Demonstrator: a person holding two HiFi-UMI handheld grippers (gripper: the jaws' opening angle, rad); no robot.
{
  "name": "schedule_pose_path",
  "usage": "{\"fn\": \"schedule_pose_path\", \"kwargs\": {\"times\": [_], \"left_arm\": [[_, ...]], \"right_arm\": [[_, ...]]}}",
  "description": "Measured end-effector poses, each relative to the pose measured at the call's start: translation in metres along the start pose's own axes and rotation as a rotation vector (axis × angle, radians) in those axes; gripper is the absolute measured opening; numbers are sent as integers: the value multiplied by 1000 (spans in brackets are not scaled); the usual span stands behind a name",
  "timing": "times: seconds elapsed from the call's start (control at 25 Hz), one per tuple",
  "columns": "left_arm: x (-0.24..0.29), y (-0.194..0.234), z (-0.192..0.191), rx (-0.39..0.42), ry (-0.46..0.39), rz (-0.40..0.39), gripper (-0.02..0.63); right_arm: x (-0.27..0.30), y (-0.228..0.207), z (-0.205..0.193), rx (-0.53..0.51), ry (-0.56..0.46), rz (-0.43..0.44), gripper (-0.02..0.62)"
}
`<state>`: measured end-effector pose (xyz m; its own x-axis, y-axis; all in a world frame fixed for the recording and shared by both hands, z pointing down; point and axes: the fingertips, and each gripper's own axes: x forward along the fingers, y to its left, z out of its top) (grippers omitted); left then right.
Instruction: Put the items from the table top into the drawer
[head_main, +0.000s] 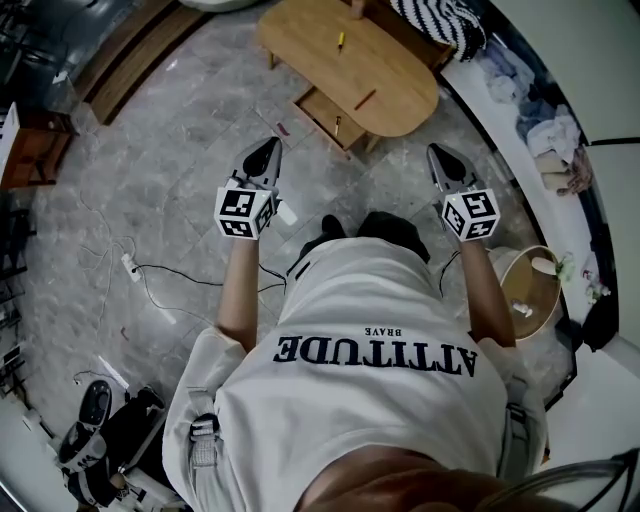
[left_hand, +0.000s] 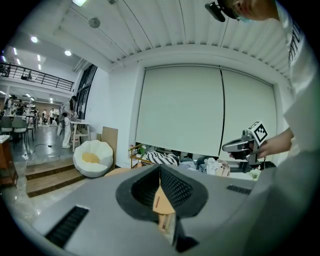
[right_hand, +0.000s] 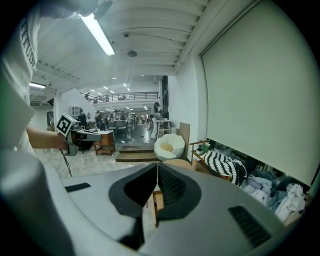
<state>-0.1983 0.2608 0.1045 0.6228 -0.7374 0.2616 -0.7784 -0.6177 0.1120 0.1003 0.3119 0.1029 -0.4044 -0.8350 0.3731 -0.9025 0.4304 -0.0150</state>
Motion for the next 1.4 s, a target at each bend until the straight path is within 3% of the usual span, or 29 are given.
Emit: {"fn": "schedule_pose_path", "kwargs": {"times": [0.6,0.84,1.4], "left_arm": [[55,26,12,-7,24,68,21],[104,40,31,-13,18,100,21],[216,48,51,-37,20,182,21]], "right_arm": [[76,-63,14,23,-15,63,20],[128,-95,33,-11,-10,124,20],[214,-193,38,1,19,216,21]]}}
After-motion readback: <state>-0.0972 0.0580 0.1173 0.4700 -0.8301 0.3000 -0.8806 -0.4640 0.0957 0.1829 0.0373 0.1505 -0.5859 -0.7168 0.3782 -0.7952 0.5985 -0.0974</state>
